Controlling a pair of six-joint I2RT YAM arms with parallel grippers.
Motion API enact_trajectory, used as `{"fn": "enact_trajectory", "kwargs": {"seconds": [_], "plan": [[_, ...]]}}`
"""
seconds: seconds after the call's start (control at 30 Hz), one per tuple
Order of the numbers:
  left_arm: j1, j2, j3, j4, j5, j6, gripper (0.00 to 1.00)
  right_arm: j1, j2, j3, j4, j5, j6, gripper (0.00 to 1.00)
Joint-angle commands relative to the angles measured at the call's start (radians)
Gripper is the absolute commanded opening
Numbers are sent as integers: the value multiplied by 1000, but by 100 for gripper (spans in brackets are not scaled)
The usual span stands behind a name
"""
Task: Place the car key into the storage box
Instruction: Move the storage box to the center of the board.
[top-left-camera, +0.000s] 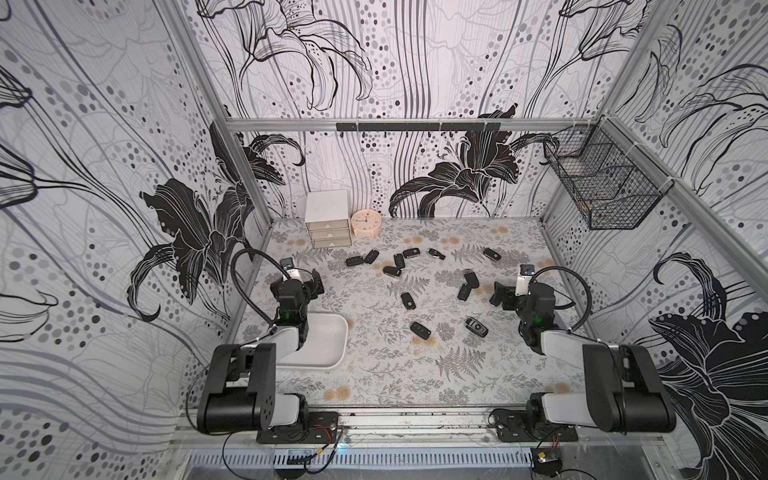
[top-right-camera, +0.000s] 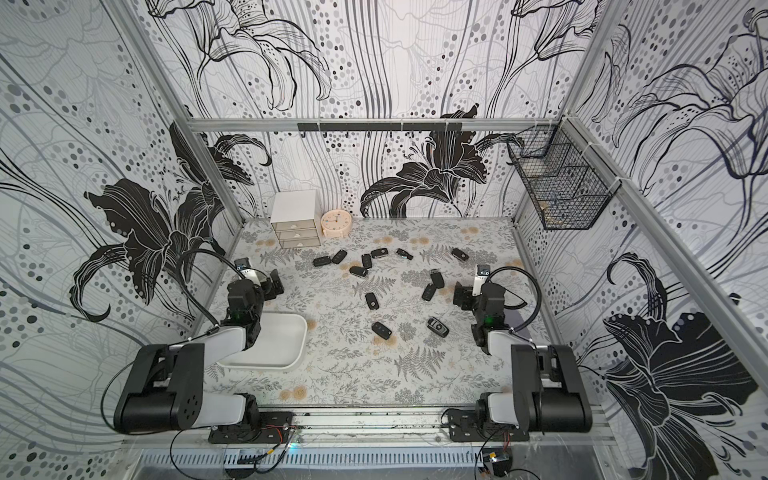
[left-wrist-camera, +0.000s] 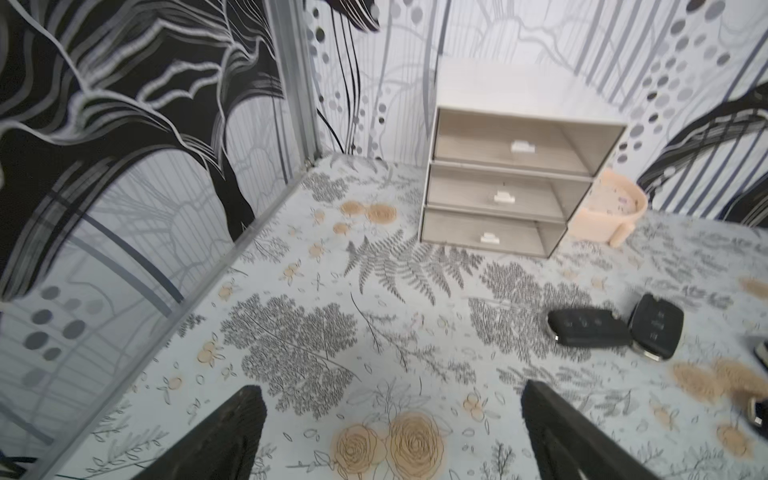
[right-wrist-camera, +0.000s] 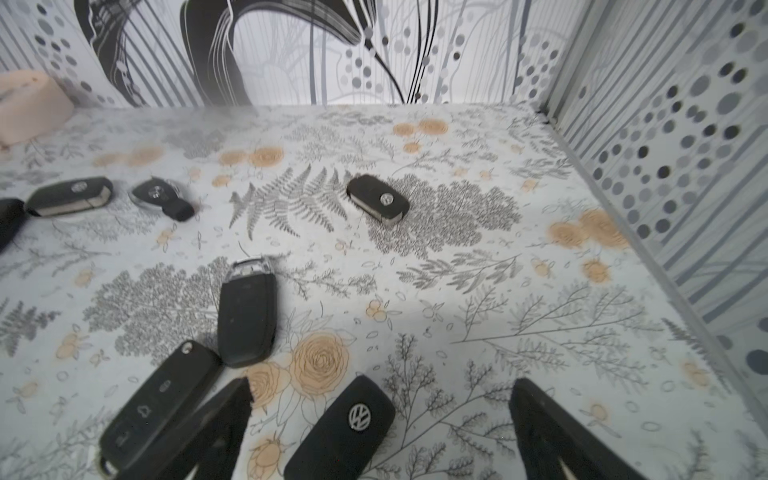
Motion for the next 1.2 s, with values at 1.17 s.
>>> {"fn": "enact_trajectory", "kwargs": {"seconds": [1.17], "plan": [[-527, -161, 156, -1043, 45, -741, 94, 284, -17, 520, -839, -72, 434, 100]]}}
